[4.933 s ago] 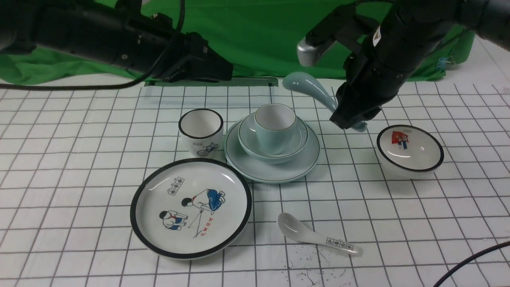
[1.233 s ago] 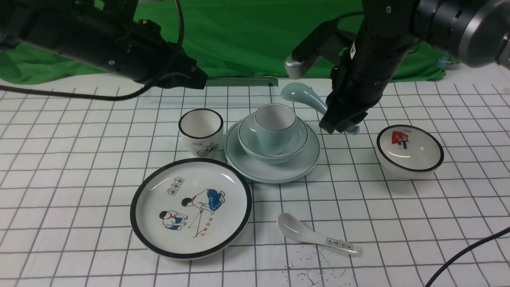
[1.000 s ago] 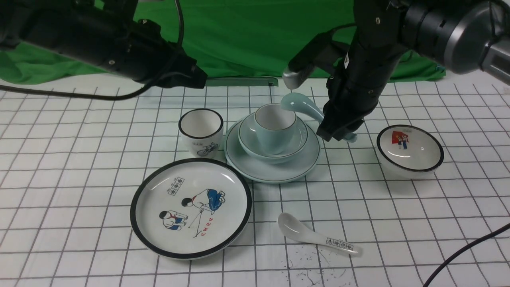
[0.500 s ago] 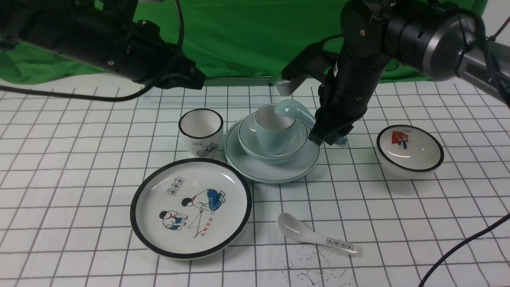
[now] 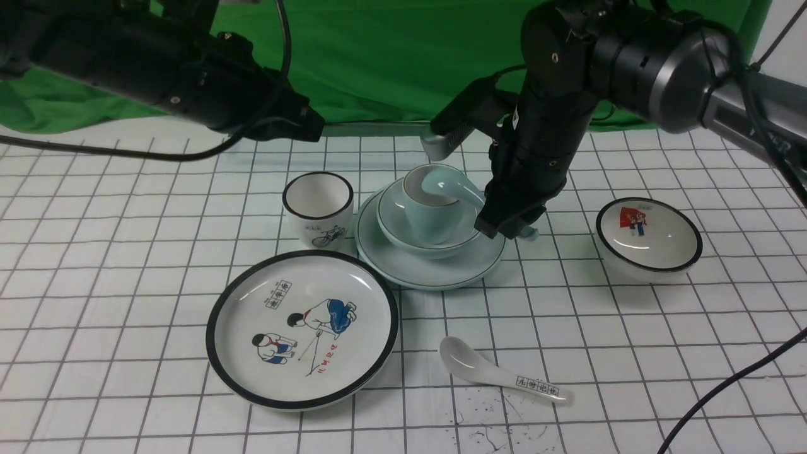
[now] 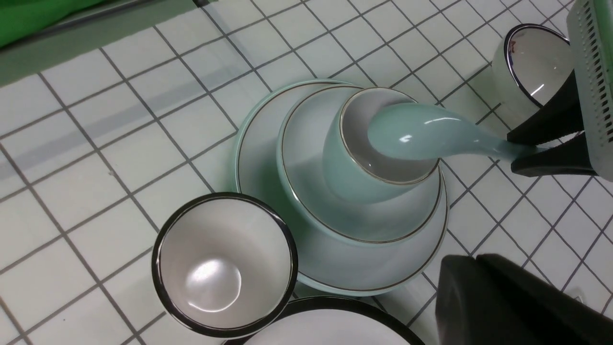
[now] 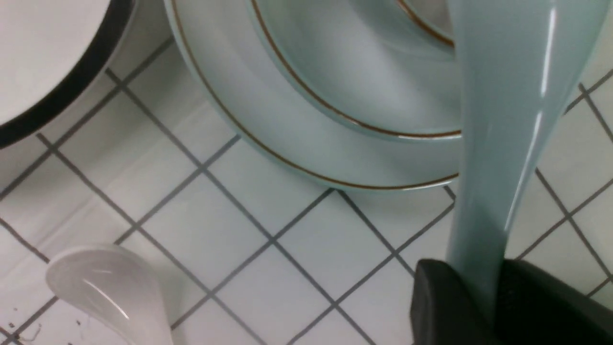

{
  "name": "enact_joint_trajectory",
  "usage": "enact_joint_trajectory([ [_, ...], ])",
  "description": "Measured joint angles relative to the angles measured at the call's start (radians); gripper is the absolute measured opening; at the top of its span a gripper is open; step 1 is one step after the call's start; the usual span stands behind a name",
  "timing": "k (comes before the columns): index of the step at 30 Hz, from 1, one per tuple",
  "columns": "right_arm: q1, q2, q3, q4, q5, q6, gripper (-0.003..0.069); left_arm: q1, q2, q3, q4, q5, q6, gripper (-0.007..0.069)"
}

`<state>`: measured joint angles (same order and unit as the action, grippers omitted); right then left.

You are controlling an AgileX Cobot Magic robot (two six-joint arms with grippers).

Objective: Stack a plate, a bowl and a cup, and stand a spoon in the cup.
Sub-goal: Use the right arm to put the blue soup spoon into the blue teacup in the middle

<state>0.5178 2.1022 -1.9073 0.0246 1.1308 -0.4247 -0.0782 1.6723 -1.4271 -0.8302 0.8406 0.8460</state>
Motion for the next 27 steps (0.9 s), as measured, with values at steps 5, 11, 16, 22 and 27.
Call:
enact_joint_trajectory([
  [5, 0.000, 0.000, 0.000, 0.000, -0.015, 0.000, 0.0178, 0.000, 0.000, 0.000, 0.002, 0.000, 0.000, -0.0030],
  [11, 0.000, 0.000, 0.000, 0.000, -0.025, 0.000, 0.0178, 0.000, 0.000, 0.000, 0.003, 0.000, -0.001, -0.0030],
  [16, 0.000, 0.000, 0.000, 0.000, -0.024, 0.000, 0.0178, 0.000, 0.000, 0.000, 0.003, 0.000, -0.001, -0.0030],
  [22, 0.000, 0.000, 0.000, 0.000, -0.003, 0.000, 0.0178, 0.000, 0.000, 0.000, 0.003, 0.000, -0.001, -0.0030],
  [27, 0.000, 0.000, 0.000, 0.000, -0.002, 0.000, 0.0178, 0.000, 0.000, 0.000, 0.003, 0.000, -0.001, -0.0030],
])
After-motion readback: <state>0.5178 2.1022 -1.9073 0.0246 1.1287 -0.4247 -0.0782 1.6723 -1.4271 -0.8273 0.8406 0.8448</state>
